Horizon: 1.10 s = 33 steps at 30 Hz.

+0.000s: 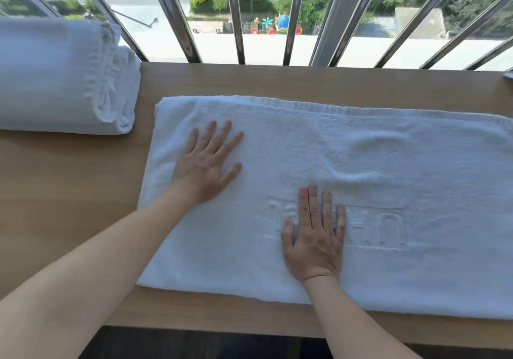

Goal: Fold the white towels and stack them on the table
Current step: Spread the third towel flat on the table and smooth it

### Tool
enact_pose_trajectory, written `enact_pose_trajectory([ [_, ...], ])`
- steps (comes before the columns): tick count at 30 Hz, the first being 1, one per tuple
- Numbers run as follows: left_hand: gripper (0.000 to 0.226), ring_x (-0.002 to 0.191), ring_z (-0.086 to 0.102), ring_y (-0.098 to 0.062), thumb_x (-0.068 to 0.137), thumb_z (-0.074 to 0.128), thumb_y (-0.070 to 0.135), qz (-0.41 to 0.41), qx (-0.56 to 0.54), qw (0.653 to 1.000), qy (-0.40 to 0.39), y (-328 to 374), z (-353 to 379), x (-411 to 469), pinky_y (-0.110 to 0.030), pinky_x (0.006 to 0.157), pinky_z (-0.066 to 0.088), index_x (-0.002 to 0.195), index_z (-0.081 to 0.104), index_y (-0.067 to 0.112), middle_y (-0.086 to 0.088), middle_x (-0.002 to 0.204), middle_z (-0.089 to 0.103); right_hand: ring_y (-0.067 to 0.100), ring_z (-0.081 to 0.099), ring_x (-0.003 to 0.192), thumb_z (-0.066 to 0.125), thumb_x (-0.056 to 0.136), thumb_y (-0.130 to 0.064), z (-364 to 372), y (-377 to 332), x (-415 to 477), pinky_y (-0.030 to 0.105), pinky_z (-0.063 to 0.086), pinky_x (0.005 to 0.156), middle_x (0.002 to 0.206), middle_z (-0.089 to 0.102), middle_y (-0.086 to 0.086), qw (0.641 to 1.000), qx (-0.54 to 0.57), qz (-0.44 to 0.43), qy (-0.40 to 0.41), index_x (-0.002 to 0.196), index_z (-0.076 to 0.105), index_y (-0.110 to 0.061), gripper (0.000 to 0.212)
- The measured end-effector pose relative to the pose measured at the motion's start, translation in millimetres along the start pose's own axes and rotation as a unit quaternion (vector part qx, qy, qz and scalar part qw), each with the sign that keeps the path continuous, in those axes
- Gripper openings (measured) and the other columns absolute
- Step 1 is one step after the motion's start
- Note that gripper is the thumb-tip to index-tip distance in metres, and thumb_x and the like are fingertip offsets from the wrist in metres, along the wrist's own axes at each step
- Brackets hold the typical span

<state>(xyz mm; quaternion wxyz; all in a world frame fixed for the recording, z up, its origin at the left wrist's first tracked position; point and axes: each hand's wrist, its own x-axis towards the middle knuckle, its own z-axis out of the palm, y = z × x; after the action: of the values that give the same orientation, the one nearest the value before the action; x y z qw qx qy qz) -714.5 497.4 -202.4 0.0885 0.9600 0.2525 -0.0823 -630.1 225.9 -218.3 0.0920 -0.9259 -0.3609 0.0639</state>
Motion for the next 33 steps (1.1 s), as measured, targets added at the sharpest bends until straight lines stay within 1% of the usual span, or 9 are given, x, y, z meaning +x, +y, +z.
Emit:
enact_pose_trajectory([
  [4, 0.068, 0.154, -0.015, -0.018, 0.099, 0.014, 0.063, -0.147, -0.03, 0.989, -0.002, -46, -14, 25, -0.039, 0.122, -0.015, 0.159, -0.006, 0.038, 0.008, 0.168, -0.014, 0.024, 0.01, 0.155, 0.033, 0.095, -0.044, 2, -1, -2, 0.053, 0.01, 0.123, 0.168, 0.012, 0.0, 1.0, 0.0, 0.003, 0.004, 0.159, 0.02, -0.017, 0.072],
  [7, 0.069, 0.153, -0.017, -0.022, 0.1, 0.016, 0.06, -0.195, -0.053, 0.979, 0.008, -38, -14, 32, -0.044, 0.123, -0.014, 0.159, -0.007, 0.032, 0.002, 0.168, -0.016, 0.025, 0.01, 0.154, 0.034, 0.094, -0.044, 2, -3, 0, 0.053, 0.01, 0.124, 0.168, 0.013, 0.0, 1.0, -0.003, 0.004, 0.002, 0.16, 0.019, -0.017, 0.072],
  [11, 0.075, 0.155, -0.009, -0.023, 0.096, 0.017, 0.066, -0.083, -0.027, 0.996, 0.023, 10, 11, -25, -0.046, 0.124, -0.006, 0.16, 0.0, 0.032, 0.002, 0.169, -0.006, 0.026, 0.014, 0.154, 0.035, 0.094, -0.044, 2, -2, -2, 0.054, 0.011, 0.123, 0.167, 0.016, 0.001, 1.0, 0.005, 0.002, 0.011, 0.159, 0.021, -0.017, 0.072],
  [13, 0.073, 0.155, -0.008, -0.019, 0.095, 0.017, 0.069, -0.078, -0.025, 0.996, 0.021, -7, 10, -29, -0.044, 0.124, -0.006, 0.159, 0.001, 0.038, 0.007, 0.169, -0.004, 0.026, 0.013, 0.154, 0.034, 0.094, -0.044, 2, -3, -2, 0.054, 0.011, 0.123, 0.167, 0.016, 0.001, 1.0, 0.002, 0.0, 0.013, 0.159, 0.02, -0.017, 0.072],
  [18, 0.073, 0.153, -0.016, -0.023, 0.097, 0.014, 0.066, -0.254, -0.065, 0.965, -0.007, -61, -10, 25, -0.045, 0.123, -0.012, 0.16, -0.003, 0.033, 0.005, 0.168, -0.015, 0.024, 0.011, 0.154, 0.03, 0.095, -0.045, 5, -1, -3, 0.052, 0.009, 0.124, 0.167, 0.014, 0.0, 1.0, -0.009, 0.002, 0.017, 0.16, 0.017, -0.019, 0.071],
  [22, 0.077, 0.153, -0.018, -0.023, 0.096, 0.01, 0.064, -0.199, -0.062, 0.978, 0.016, -11, 5, -11, -0.042, 0.123, -0.013, 0.16, -0.008, 0.024, -0.002, 0.167, -0.016, 0.025, 0.014, 0.154, 0.03, 0.095, -0.045, 3, -3, 0, 0.051, 0.008, 0.124, 0.167, 0.016, 0.0, 1.0, -0.001, 0.007, 0.014, 0.159, 0.019, -0.018, 0.07],
  [28, 0.071, 0.155, -0.009, -0.024, 0.101, 0.022, 0.059, -0.05, -0.053, 0.997, 0.015, 66, 47, -138, -0.043, 0.124, -0.004, 0.161, 0.001, 0.026, -0.001, 0.169, -0.007, 0.024, 0.012, 0.154, 0.027, 0.095, -0.045, -2, -5, -2, 0.048, 0.003, 0.125, 0.166, 0.016, 0.0, 1.0, 0.002, 0.015, -0.004, 0.159, 0.02, -0.018, 0.07],
  [30, 0.069, 0.155, -0.01, -0.02, 0.102, 0.018, 0.061, -0.057, -0.031, 0.998, 0.005, 49, 52, -164, -0.041, 0.124, -0.005, 0.16, -0.002, 0.032, 0.005, 0.169, -0.01, 0.023, 0.01, 0.154, 0.024, 0.096, -0.045, -3, -4, -4, 0.047, 0.002, 0.125, 0.167, 0.015, 0.0, 1.0, 0.004, 0.014, -0.012, 0.159, 0.018, -0.019, 0.069],
  [33, 0.069, 0.151, -0.024, -0.014, 0.098, 0.004, 0.066, -0.168, -0.041, 0.985, -0.004, 5, 45, -180, -0.038, 0.124, -0.011, 0.156, -0.017, 0.037, 0.01, 0.164, -0.025, 0.021, 0.006, 0.155, 0.017, 0.096, -0.046, -7, -7, -5, 0.046, 0.0, 0.125, 0.167, 0.011, -0.001, 1.0, 0.008, 0.011, -0.022, 0.159, 0.012, -0.019, 0.069],
])
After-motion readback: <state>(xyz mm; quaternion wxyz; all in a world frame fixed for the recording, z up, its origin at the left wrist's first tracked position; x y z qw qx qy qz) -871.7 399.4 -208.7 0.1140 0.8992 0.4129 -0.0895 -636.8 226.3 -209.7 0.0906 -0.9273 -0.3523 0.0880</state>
